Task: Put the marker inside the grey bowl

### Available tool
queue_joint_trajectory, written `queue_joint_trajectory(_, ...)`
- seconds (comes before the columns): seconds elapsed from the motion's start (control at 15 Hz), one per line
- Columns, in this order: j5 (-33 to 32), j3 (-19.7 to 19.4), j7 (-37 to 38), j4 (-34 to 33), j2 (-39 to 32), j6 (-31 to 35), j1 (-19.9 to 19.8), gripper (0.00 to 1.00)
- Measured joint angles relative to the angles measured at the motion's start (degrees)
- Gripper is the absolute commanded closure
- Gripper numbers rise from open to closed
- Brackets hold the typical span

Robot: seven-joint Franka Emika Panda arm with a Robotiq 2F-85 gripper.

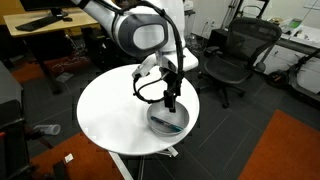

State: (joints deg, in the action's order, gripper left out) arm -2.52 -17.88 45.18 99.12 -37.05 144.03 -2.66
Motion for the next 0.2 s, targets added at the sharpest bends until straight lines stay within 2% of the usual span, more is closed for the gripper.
queue_joint_trajectory(0.2, 0.0, 0.0, 0.0, 0.0, -0.1, -0.1, 0.0, 0.00)
